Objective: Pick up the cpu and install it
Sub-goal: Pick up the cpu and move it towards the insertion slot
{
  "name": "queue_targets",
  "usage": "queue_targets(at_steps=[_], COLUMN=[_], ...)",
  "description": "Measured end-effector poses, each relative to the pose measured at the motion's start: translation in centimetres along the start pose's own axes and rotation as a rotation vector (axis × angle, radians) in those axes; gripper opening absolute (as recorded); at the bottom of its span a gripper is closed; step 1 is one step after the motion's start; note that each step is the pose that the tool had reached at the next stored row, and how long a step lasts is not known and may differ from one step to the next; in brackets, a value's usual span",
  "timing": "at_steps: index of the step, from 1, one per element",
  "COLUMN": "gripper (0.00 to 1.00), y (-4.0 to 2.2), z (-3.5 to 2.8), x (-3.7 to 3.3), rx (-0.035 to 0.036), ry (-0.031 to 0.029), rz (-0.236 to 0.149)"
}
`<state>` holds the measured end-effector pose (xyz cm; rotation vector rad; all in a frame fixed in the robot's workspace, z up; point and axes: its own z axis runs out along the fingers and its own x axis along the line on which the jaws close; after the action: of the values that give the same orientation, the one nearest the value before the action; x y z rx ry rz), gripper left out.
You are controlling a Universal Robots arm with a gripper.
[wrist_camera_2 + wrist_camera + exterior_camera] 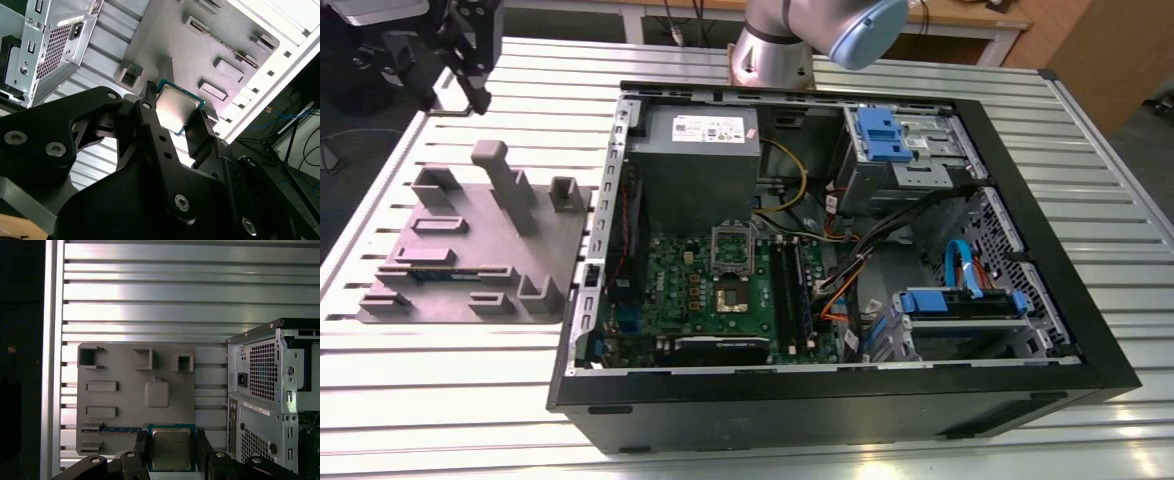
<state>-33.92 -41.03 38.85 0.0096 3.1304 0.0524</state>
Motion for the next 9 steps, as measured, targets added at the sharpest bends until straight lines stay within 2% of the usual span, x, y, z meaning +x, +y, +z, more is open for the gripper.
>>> queue_targets(at_steps=[9], gripper=[0.47], y=[0.00], z=[0.00], x=[-0.22], rx=[0.0000], ry=[0.0001], rz=[0.000])
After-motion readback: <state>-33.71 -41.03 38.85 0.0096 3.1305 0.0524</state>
